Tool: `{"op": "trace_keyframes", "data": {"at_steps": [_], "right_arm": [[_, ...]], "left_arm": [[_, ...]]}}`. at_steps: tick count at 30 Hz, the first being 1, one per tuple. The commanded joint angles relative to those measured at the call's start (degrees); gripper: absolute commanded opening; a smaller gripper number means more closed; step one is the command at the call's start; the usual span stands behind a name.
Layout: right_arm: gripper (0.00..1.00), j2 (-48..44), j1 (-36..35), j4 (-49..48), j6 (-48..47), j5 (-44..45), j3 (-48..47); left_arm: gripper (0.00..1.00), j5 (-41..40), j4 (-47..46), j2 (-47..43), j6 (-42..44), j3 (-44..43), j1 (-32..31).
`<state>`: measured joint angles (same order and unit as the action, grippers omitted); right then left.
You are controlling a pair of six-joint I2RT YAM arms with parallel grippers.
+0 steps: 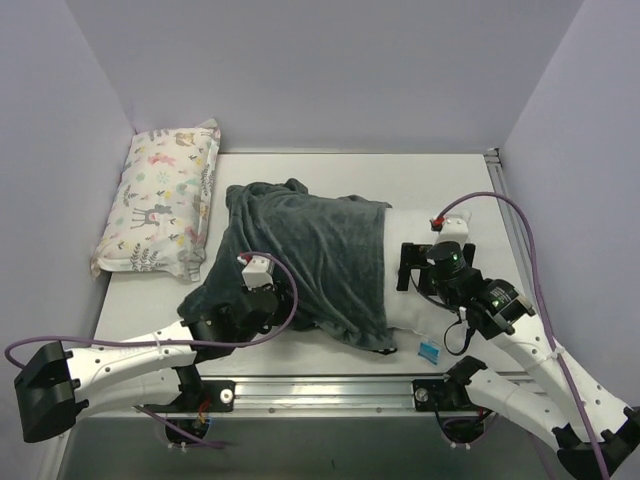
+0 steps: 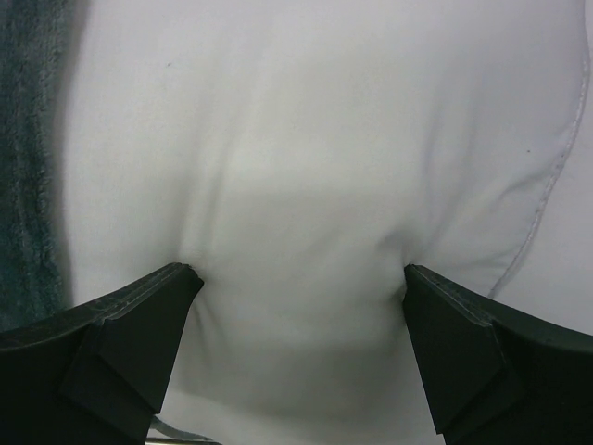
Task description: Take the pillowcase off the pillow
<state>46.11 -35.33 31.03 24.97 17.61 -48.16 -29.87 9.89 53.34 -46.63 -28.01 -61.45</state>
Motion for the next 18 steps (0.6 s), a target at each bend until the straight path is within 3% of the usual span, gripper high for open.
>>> {"op": "trace_keyframes", "data": {"at_steps": [1, 3, 4, 5, 13, 18], "right_arm": [[1.00, 0.91, -3.24, 2.02, -2.03, 0.76, 0.35], [1.00, 1.61, -4.39, 1.93, -3.34, 0.07, 0.17], [1.00, 1.70, -5.61, 2.02, -3.52, 0.06, 0.00], [1.00, 1.71, -6.32, 2.02, -3.87, 0.32, -0.26], [1.00, -1.90, -13.00, 3.16, -6.69, 2.18, -2.02], [1.00, 1.61, -24.13, 3.78, -8.45, 6.20, -2.46]], "left_arm": [[0.41, -8.43, -2.08, 1.85, -1.00, -3.61, 0.28], [0.21, -10.38, 0.90, 2.03, -0.31, -5.64, 0.63], [0.05, -11.17, 1.27, 2.03, 0.48, -7.13, 1.41], [0.00, -11.35, 1.79, 1.94, 0.84, -8.02, 1.86], [0.00, -6.10, 4.88, 2.47, 3.30, -9.96, 12.05], [0.00, -3.80, 3.65, 2.91, 5.06, -10.48, 14.78]]}}
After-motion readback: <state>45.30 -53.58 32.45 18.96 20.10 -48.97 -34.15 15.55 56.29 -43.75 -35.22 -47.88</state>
